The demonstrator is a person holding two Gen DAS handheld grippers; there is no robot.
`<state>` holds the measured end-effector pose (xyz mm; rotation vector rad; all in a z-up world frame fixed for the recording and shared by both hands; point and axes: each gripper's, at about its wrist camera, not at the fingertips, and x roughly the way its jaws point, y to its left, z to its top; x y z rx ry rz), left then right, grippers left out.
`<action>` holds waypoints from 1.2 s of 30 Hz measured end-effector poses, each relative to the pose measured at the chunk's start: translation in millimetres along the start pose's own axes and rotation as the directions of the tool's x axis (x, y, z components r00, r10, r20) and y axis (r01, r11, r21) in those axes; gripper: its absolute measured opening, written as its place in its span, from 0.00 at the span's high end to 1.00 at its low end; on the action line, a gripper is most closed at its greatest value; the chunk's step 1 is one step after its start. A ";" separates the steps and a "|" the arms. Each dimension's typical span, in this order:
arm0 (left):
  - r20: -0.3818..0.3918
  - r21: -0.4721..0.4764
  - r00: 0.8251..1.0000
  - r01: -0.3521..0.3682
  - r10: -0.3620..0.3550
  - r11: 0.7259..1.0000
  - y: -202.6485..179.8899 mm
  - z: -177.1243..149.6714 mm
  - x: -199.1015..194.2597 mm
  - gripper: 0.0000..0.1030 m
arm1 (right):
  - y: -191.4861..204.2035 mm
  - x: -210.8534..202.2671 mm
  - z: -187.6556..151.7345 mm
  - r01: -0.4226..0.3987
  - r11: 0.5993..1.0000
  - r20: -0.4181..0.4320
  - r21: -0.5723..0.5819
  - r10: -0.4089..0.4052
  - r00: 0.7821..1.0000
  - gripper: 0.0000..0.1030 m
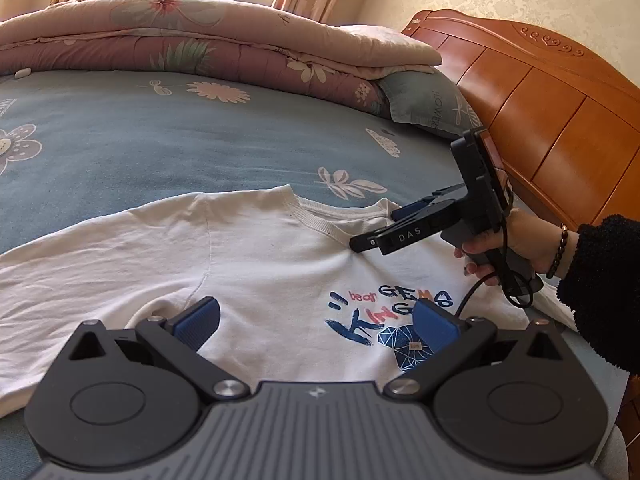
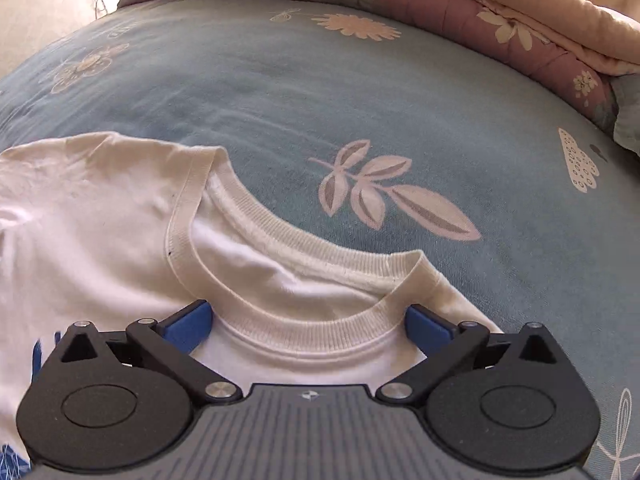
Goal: Fold clothes
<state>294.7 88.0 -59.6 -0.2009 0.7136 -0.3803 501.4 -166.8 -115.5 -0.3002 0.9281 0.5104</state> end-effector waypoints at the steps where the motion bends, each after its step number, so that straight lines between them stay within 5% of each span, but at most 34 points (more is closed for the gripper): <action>1: 0.001 0.002 1.000 -0.006 0.006 1.000 -0.6 0.0 -1.2 0.01 | -1.3 2.6 6.5 0.010 1.000 0.008 0.013 -0.010 1.000 0.00; 8: 0.064 -0.003 0.998 -0.012 0.013 1.000 2.1 6.8 -23.1 0.01 | 8.8 -64.9 2.9 -0.055 0.998 0.031 0.042 0.053 0.998 0.00; 11: 0.069 -0.002 0.998 -0.015 0.015 1.000 0.0 7.9 -25.4 0.01 | 28.8 -101.2 -22.2 -0.060 0.998 0.027 0.026 0.060 0.998 0.00; 21: 0.069 0.056 0.998 0.009 -0.012 0.998 -18.3 6.6 -29.6 0.01 | 67.1 -108.2 -140.2 -0.054 0.989 0.042 0.140 0.049 0.998 0.00; 23: 0.054 0.053 0.998 0.014 -0.017 0.999 -16.9 6.3 -27.0 0.01 | 72.5 -113.2 -144.6 -0.022 0.994 -0.022 0.103 0.024 0.999 0.00; 29: -0.032 0.030 0.999 -0.008 0.009 1.000 -11.8 1.7 -8.4 0.01 | 80.3 -122.2 -104.6 0.039 0.995 0.040 0.092 -0.043 0.998 0.00; 36: -0.014 0.006 0.999 -0.038 0.038 0.999 1.7 3.1 -16.9 0.01 | 95.3 -47.6 -62.8 0.081 0.990 0.011 0.116 -0.083 0.997 0.00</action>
